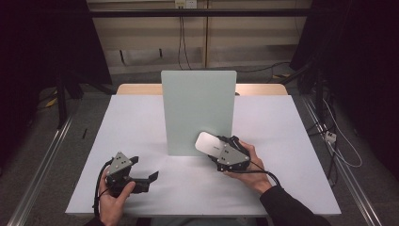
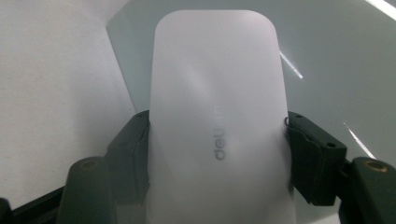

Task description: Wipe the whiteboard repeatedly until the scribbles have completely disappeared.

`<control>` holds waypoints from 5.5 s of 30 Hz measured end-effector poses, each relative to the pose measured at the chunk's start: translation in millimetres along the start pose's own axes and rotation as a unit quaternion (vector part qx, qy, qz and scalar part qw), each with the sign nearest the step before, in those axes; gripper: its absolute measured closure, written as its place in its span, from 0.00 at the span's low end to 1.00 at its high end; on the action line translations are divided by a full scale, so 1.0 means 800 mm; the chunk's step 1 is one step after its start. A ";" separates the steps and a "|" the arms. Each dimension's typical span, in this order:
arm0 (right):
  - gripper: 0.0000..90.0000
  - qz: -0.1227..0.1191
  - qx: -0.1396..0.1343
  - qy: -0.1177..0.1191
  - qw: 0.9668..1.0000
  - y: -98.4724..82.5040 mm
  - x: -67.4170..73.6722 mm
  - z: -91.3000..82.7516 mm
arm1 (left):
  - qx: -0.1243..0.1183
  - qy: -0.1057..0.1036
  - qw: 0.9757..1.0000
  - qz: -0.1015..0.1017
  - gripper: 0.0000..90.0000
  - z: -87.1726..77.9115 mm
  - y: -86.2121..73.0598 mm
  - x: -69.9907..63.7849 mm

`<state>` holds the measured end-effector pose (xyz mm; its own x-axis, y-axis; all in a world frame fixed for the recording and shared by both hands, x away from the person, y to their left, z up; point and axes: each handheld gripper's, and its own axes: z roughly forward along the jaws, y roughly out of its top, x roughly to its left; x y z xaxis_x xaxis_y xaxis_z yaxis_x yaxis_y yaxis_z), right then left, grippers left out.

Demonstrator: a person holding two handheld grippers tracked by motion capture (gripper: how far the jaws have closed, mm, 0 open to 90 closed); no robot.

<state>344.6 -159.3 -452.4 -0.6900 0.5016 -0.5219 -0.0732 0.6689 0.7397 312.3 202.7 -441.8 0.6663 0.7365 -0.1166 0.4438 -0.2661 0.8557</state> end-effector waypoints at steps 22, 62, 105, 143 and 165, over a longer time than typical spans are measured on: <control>0.35 -0.048 0.013 0.028 0.998 0.025 0.032 0.035 | -0.001 0.000 1.000 0.000 0.06 0.000 0.000 0.001; 0.35 -0.017 0.082 0.020 0.996 -0.026 -0.020 -0.035 | 0.000 -0.002 1.000 0.000 0.06 0.002 0.001 -0.001; 0.35 -0.019 0.062 0.171 0.983 0.025 -0.005 0.036 | 0.001 -0.005 1.000 0.000 0.06 0.002 0.000 0.000; 0.35 -0.081 0.024 0.149 0.985 -0.004 -0.018 0.012 | 0.001 -0.006 1.000 0.002 0.06 0.003 0.001 -0.001; 0.35 -0.040 -0.046 0.068 0.996 0.041 -0.078 -0.012 | 0.000 -0.006 1.000 -0.001 0.06 0.002 0.001 0.000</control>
<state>378.5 -173.8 -391.8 -0.7700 0.3647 -0.5235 -0.1933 0.6485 0.7362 313.7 201.6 -442.2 0.6723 0.7299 -0.1236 0.4450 -0.2650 0.8554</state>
